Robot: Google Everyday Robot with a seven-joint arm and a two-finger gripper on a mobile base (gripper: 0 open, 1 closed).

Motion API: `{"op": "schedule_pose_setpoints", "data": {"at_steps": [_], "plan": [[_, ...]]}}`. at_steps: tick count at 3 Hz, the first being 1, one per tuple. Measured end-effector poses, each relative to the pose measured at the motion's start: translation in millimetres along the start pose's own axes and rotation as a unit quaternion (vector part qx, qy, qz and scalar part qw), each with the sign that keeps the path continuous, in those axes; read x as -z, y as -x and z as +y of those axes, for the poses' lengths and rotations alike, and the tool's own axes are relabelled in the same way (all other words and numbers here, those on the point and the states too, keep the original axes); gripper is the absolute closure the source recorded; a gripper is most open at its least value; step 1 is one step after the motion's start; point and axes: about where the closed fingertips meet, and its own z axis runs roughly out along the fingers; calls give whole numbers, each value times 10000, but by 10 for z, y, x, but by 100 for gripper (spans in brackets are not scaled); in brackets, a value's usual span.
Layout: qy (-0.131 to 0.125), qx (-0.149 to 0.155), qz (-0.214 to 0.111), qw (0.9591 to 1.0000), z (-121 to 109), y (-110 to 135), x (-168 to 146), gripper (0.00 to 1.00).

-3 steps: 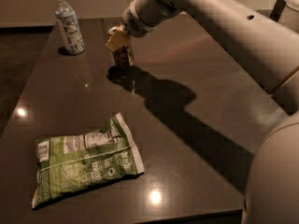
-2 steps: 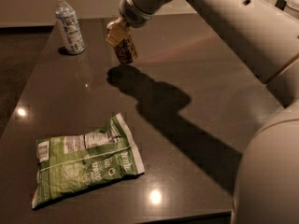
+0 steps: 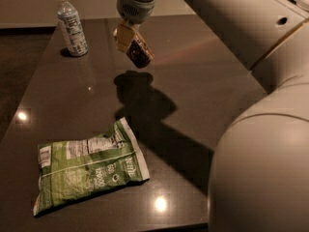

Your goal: Knock orange can over

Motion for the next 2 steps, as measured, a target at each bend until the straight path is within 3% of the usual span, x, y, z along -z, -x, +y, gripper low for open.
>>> {"op": "schedule_pose_setpoints", "data": {"at_steps": [1, 2], "plan": [[181, 364, 581, 9975, 81, -98, -87, 100], [337, 671, 1026, 9919, 148, -182, -162, 82]]}}
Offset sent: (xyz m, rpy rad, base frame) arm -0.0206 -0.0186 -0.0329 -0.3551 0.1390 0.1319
